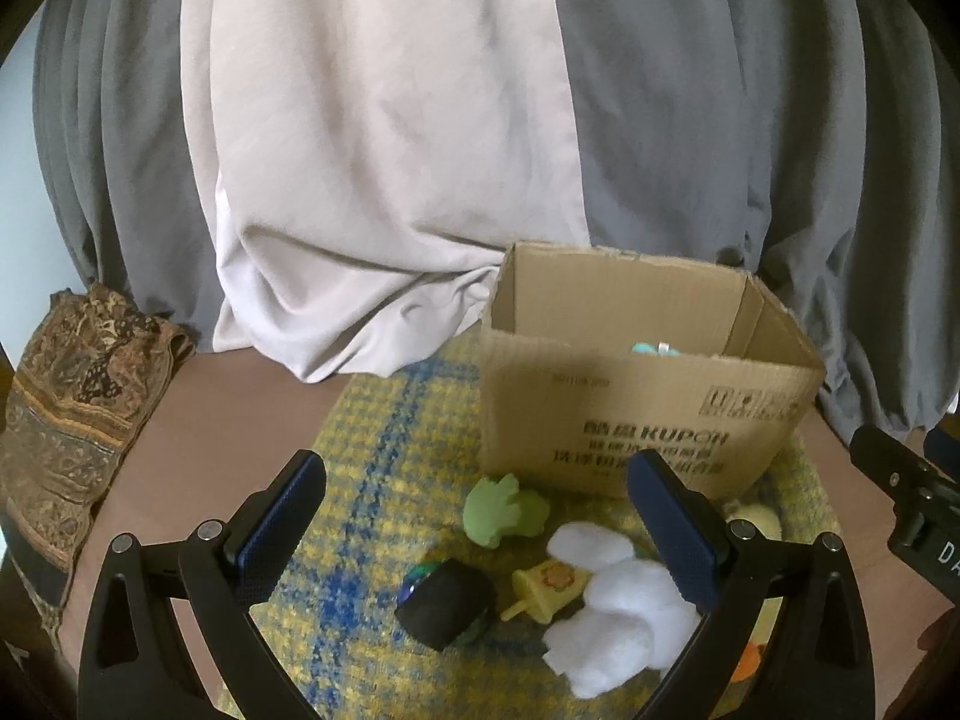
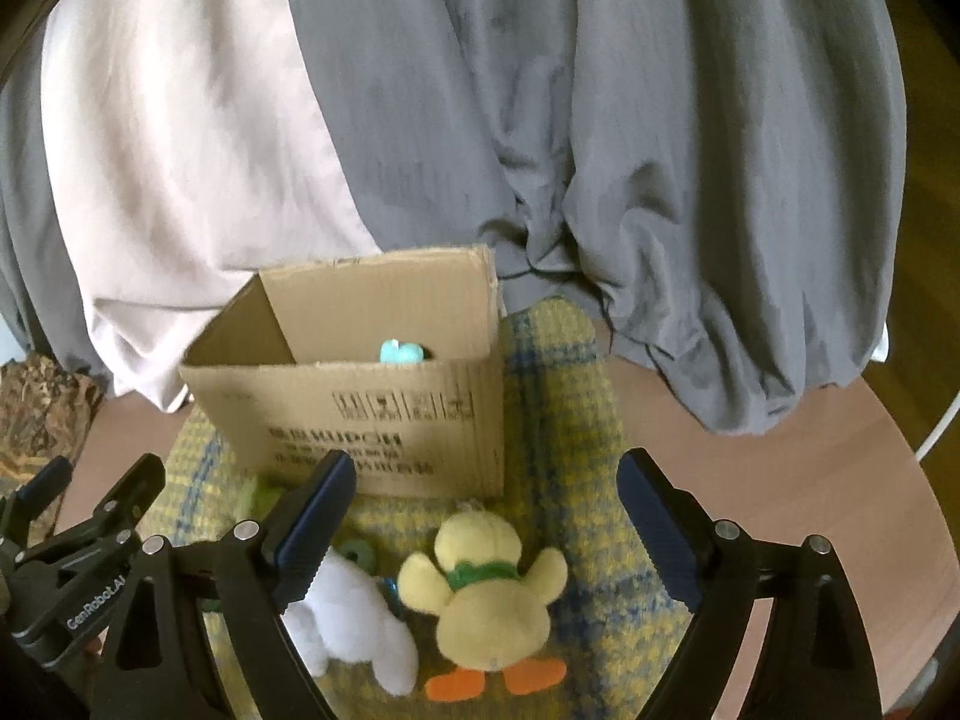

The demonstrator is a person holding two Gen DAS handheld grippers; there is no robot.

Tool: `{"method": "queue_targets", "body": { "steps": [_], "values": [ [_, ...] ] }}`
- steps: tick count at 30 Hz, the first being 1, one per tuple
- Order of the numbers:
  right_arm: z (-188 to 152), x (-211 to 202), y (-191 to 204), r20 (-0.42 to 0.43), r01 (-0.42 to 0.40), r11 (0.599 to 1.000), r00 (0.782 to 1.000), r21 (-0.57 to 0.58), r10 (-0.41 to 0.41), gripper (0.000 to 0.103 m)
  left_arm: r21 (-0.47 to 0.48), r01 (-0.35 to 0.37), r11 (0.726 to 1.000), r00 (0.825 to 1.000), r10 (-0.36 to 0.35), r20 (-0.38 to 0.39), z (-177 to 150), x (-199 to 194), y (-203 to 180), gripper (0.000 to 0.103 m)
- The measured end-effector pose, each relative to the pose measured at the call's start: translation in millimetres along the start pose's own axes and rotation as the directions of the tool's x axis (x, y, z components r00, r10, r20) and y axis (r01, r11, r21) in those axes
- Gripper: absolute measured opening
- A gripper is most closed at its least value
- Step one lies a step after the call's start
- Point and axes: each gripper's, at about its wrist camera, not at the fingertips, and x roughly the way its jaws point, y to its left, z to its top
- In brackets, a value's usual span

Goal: Organize objects
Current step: 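Withdraw both open grippers from the box toward the remaining toys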

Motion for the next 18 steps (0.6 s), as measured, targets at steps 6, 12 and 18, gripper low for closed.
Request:
{"method": "queue_targets", "body": {
  "steps": [6,12,18],
  "values": [
    [-16,0,-3,-0.021,0.004,1.000,1.000,-0.001,-0.004,0.093,0.006,-0.008,1.000,1.000,0.008,-0.007,-17,-2,0,0.103],
    [-30,3,-9,-0.048,0.014,1.000,0.999,0.004,-0.013,0.096,0.015,-0.007,1.000,1.000,0.008,-0.020,-34,-1,-3,0.103],
    [-45,10,-12,-0.077,0.018,1.000,0.997,0.001,-0.018,0.096,0.019,-0.003,1.000,0.999,0.004,-0.036,-49,2,-7,0.103]
  ]
}}
